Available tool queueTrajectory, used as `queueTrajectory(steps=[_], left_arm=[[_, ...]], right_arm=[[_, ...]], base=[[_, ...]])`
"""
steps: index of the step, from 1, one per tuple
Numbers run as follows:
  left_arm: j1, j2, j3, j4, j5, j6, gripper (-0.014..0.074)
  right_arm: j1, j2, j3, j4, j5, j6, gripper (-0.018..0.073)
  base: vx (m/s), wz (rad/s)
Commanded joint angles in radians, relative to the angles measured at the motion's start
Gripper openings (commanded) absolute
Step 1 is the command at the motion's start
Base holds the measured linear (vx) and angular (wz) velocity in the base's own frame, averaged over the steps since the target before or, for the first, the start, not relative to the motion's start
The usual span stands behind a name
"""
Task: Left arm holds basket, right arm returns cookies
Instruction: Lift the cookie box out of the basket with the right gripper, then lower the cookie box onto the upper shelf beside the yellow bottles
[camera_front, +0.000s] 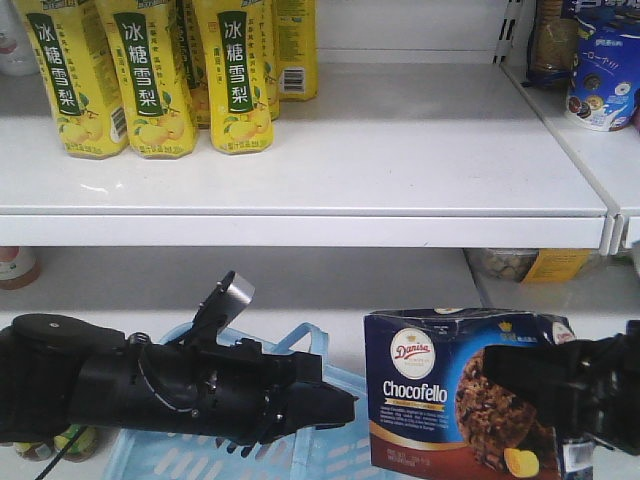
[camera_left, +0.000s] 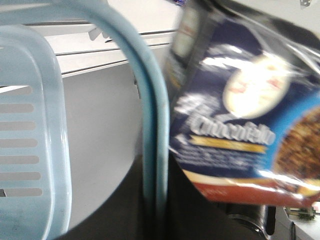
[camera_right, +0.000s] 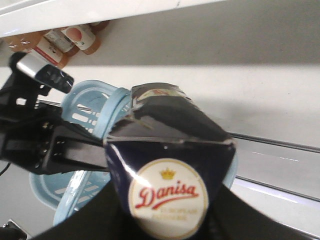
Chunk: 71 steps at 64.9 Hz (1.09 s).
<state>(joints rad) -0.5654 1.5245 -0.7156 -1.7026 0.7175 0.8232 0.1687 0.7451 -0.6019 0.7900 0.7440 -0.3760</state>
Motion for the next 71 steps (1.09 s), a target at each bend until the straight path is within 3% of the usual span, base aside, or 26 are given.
queueTrajectory(steps=[1, 12, 31, 41, 51, 71], left_arm=[[-0.001, -0.035, -0.028, -0.073, 0.035, 0.020, -0.0006], [-0.001, -0.035, -0.028, -0.073, 0.035, 0.020, -0.0006], [-0.001, -0.035, -0.028, -0.073, 0.035, 0.020, -0.0006], [-0.001, -0.035, -0.028, -0.073, 0.035, 0.020, -0.0006], [-0.001, -0.035, -0.028, -0.073, 0.035, 0.020, -0.0006], [-0.001, -0.035, -0.028, -0.073, 0.035, 0.020, -0.0006]], right_arm=[[-0.027, -0.082, -0.033, 0.021, 0.013, 0.021, 0.0178], [-0.030, -0.196, -0.033, 0.009, 0.033, 0.056, 0.0178], [-0.030, -0.257, -0.108, -0.032, -0.123, 0.044, 0.0178], [-0.030, -0.235, -0.192, -0.106, -0.281, 0.045, 0.0178], [-0.030, -0.155, -0.224, -0.116, -0.420, 0.036, 0.0178], [-0.026, 0.082, -0.233, -0.115, -0.816, -0.160, 0.0178]], base=[[0.00, 0.00], [0.00, 0.00], [0.00, 0.00], [0.00, 0.00], [0.00, 0.00], [0.00, 0.00]])
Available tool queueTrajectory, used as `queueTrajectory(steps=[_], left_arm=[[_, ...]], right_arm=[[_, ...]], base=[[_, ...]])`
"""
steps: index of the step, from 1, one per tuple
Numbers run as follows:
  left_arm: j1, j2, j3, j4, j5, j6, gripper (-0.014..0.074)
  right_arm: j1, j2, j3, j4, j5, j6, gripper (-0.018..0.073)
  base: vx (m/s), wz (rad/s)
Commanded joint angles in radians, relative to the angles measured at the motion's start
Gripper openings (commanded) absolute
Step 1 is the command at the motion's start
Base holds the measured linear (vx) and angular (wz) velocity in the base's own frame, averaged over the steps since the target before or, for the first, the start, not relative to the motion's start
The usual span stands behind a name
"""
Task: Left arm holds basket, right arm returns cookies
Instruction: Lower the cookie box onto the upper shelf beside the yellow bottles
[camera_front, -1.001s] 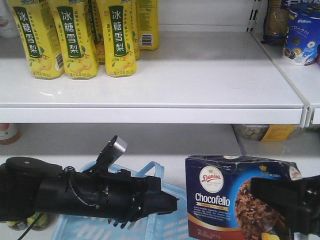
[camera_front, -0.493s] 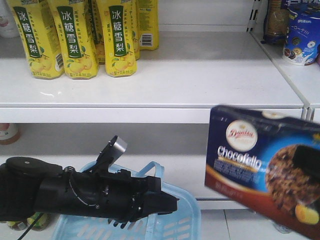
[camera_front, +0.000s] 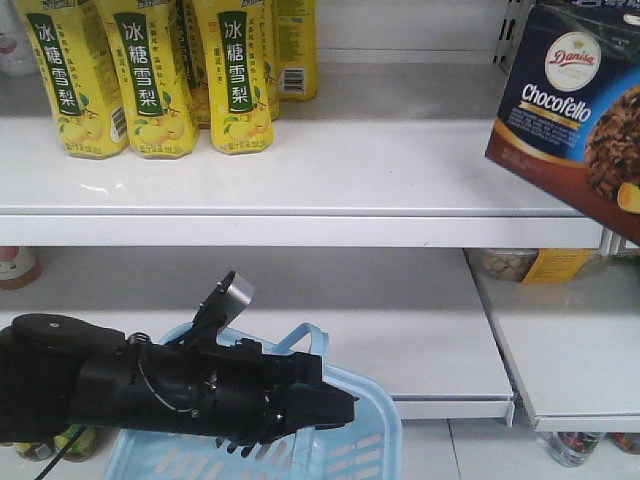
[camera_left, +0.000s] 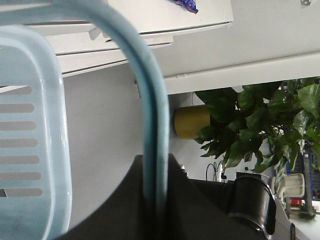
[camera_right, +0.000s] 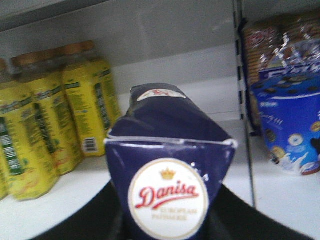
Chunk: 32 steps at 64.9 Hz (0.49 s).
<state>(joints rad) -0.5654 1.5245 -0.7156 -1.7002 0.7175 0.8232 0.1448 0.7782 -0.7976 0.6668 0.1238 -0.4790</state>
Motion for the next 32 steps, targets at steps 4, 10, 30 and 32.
queueTrajectory(steps=[4, 10, 30, 32], left_arm=[[-0.001, -0.035, -0.028, -0.075, 0.035, 0.020, -0.0006], [-0.001, -0.035, -0.028, -0.075, 0.035, 0.020, -0.0006], [-0.001, -0.035, -0.028, -0.075, 0.035, 0.020, -0.0006], [-0.001, -0.035, -0.028, -0.075, 0.035, 0.020, -0.0006]], right_arm=[[-0.002, 0.097, -0.043, 0.007, -0.255, -0.063, 0.0179], [-0.002, 0.162, -0.075, -0.013, -0.263, -0.083, 0.0179], [-0.002, 0.388, -0.267, -0.080, -0.173, -0.105, 0.0185], [-0.002, 0.410, -0.285, -0.080, -0.162, -0.105, 0.0186]], base=[[0.00, 0.00], [0.00, 0.00], [0.00, 0.00], [0.00, 0.00]])
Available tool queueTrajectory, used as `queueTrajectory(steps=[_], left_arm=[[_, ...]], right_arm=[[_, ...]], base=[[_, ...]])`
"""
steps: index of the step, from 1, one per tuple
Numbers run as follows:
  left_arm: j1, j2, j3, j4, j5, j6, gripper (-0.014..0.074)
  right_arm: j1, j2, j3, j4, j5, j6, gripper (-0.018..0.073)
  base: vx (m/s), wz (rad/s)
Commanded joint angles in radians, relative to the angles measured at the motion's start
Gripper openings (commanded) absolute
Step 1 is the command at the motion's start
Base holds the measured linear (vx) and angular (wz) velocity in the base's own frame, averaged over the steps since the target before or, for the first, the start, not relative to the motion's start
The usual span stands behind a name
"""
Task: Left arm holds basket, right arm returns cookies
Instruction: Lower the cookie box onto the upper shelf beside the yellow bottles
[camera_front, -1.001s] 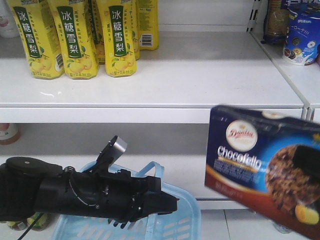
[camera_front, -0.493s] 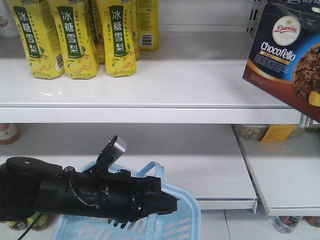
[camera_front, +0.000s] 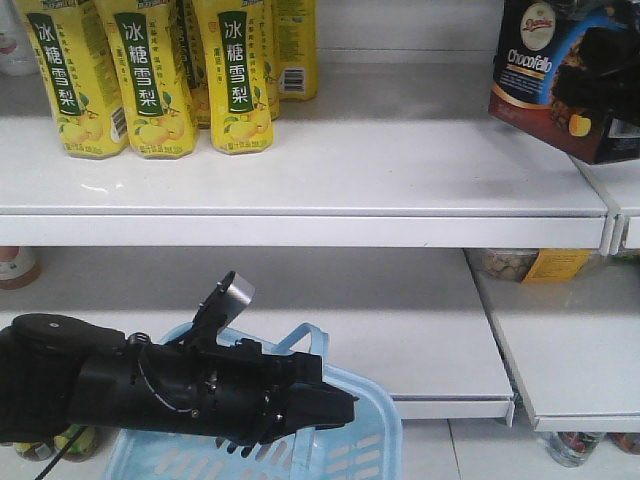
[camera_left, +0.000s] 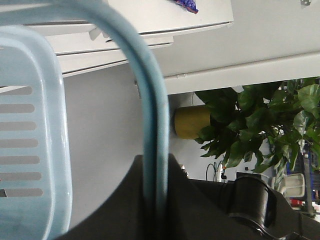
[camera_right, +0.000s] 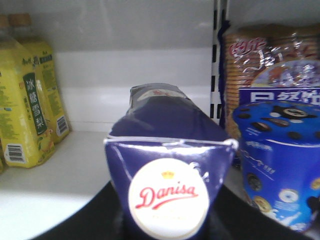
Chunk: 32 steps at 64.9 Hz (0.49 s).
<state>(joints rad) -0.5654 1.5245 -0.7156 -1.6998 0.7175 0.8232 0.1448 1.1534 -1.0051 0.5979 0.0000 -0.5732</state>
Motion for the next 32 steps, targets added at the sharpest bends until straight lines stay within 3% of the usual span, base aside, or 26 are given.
queueTrajectory(steps=[1, 12, 32], left_arm=[[-0.001, -0.035, -0.028, -0.076, 0.035, 0.020, -0.0006], [-0.001, -0.035, -0.028, -0.076, 0.035, 0.020, -0.0006], [-0.001, -0.035, -0.028, -0.076, 0.035, 0.020, -0.0006]], right_arm=[[-0.002, 0.043, -0.083, -0.012, -0.033, -0.011, 0.0188], [0.003, 0.121, -0.121, -0.003, 0.000, -0.011, 0.0191], [0.141, 0.185, -0.119, -0.015, -0.076, -0.103, 0.0272]], base=[[0.00, 0.00], [0.00, 0.00], [0.00, 0.00]])
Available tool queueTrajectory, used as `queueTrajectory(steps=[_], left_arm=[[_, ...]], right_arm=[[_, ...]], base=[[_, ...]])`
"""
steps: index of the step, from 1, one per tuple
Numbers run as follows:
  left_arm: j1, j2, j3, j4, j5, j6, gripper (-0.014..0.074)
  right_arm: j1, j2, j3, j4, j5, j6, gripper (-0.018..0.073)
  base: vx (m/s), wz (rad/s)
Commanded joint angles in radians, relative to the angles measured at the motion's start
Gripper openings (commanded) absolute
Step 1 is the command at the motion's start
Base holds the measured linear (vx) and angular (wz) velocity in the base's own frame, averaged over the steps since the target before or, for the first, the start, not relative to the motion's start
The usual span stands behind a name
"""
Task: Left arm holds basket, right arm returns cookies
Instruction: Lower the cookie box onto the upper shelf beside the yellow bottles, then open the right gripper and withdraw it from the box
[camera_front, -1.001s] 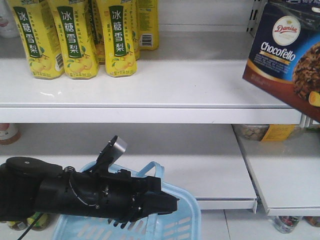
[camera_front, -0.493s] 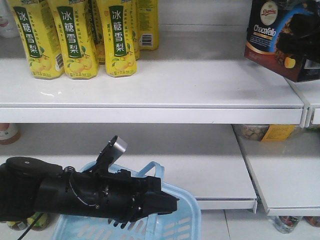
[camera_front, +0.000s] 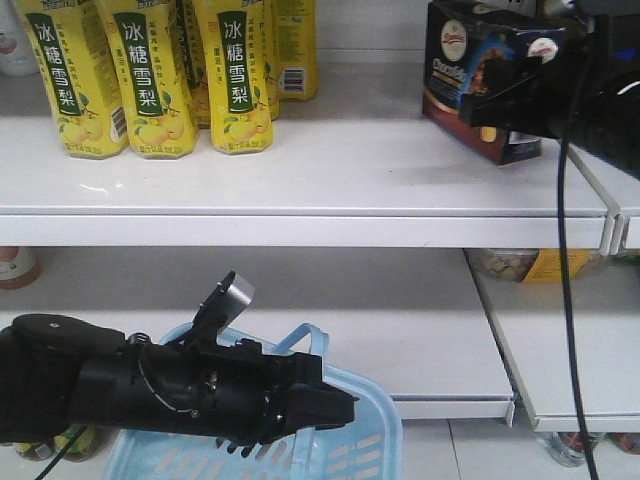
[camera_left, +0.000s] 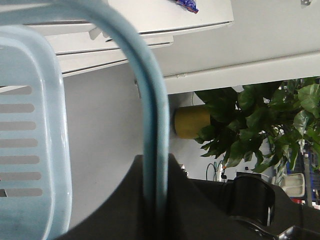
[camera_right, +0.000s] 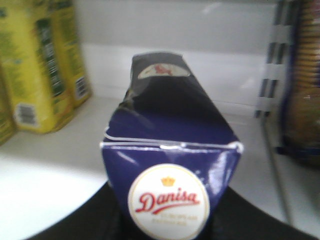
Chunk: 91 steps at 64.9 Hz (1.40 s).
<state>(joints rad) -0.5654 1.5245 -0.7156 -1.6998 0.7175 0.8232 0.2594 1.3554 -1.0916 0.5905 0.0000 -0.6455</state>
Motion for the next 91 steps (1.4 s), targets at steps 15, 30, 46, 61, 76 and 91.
queueTrajectory(steps=[15, 30, 46, 61, 76, 91], left_arm=[[-0.001, -0.035, -0.028, -0.076, 0.035, 0.020, -0.0006], [-0.001, -0.035, -0.028, -0.076, 0.035, 0.020, -0.0006], [-0.001, -0.035, -0.028, -0.076, 0.035, 0.020, -0.0006], [-0.001, -0.035, -0.028, -0.076, 0.035, 0.020, -0.0006], [-0.001, -0.035, -0.028, -0.076, 0.035, 0.020, -0.0006], [-0.001, -0.035, -0.028, -0.076, 0.035, 0.020, -0.0006]], right_arm=[[0.032, -0.013, -0.031, 0.012, -0.098, -0.026, 0.0301], [0.032, -0.013, -0.031, 0.012, -0.070, -0.027, 0.0350], [0.032, -0.013, -0.031, 0.012, -0.022, -0.026, 0.0487], [0.032, -0.077, -0.031, 0.008, 0.018, -0.027, 0.0513], [0.032, -0.171, -0.031, -0.012, 0.106, -0.027, 0.0513], [0.032, -0.259, -0.031, -0.023, 0.189, -0.022, 0.0513]], base=[[0.00, 0.00], [0.00, 0.00], [0.00, 0.00], [0.00, 0.00], [0.00, 0.00], [0.00, 0.00]])
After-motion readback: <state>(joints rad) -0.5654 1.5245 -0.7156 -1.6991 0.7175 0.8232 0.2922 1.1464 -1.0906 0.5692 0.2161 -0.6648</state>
